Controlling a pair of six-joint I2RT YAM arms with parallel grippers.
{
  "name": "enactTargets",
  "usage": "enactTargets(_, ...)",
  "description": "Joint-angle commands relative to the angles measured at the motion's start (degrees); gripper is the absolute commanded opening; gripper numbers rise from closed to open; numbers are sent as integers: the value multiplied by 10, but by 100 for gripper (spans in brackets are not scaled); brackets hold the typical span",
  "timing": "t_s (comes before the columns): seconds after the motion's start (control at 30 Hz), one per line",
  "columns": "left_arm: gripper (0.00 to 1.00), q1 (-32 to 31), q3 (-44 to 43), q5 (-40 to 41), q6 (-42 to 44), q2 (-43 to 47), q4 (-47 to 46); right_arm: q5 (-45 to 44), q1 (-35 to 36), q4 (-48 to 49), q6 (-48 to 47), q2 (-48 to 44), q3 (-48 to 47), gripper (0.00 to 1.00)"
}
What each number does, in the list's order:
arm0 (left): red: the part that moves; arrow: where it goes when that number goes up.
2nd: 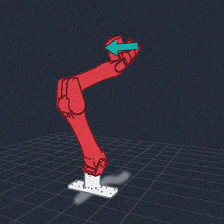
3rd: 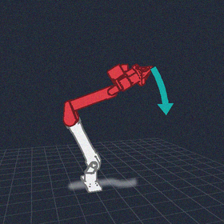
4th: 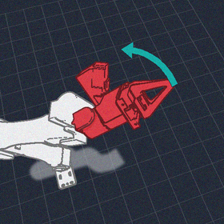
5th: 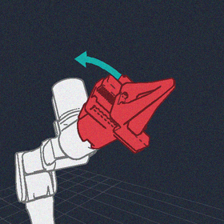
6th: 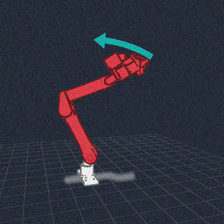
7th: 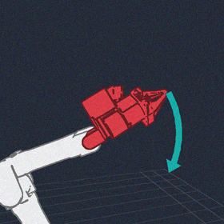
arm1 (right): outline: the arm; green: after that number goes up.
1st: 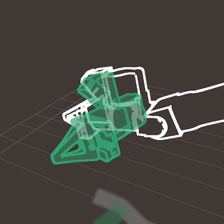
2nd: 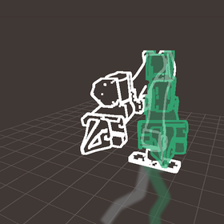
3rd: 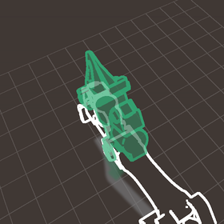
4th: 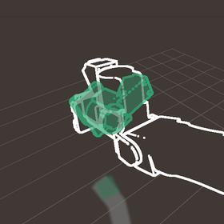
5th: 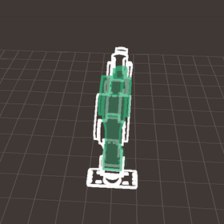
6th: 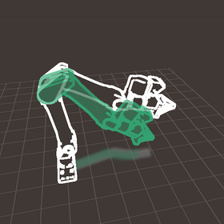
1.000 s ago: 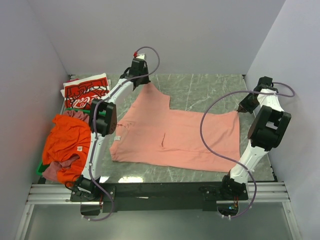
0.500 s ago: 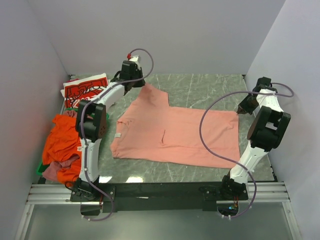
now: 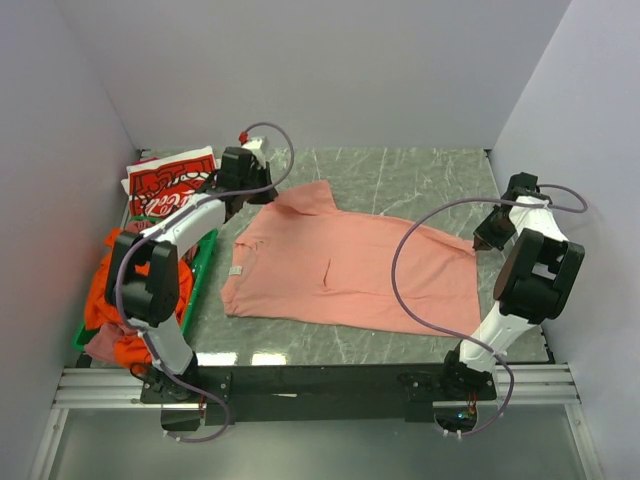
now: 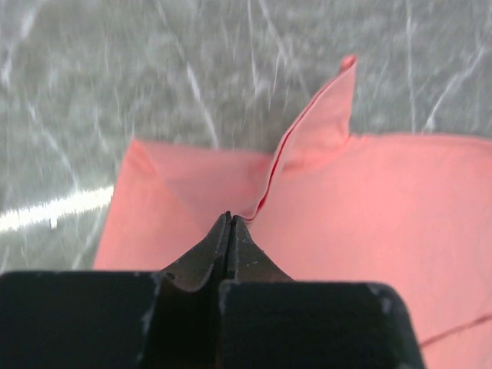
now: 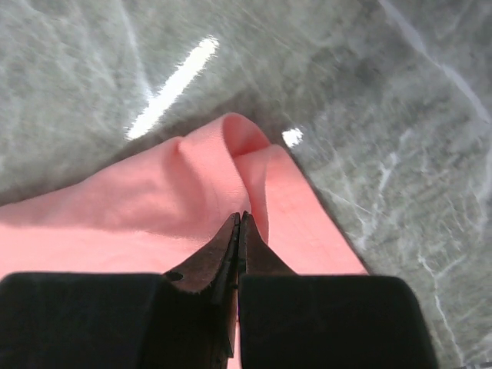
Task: Fold and stack the t-shirts
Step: Fold the tshirt
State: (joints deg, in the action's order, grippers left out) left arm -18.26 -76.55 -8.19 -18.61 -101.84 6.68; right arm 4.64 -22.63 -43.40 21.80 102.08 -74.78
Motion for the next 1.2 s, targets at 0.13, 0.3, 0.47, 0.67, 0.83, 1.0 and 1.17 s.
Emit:
enactTargets(0.13, 0, -16, 119, 12, 11, 136, 13, -59, 3, 2, 3, -72, 62, 0)
enactTargets(0.3, 0, -29, 174, 37, 4, 216, 35, -70, 3, -6, 10, -94, 82, 0)
enactTargets(0.47, 0, -40, 226, 51, -12, 295, 66, -77, 3, -22, 12, -103, 86, 0)
enactTargets(0.67, 0, -46, 268, 62, -25, 378, 101, -75, 3, -32, 11, -130, 110, 0)
enactTargets(0.83, 0, -53, 291, 70, -31, 422, 122, -88, 3, -40, 4, -152, 119, 0)
enactTargets(1.0, 0, -56, 297, 79, -41, 453, 141, -87, 3, -50, 3, -172, 123, 0)
enactTargets(1.17, 0, -57, 300, 106, -47, 460, 167, -102, 2, -63, -7, -185, 128, 0)
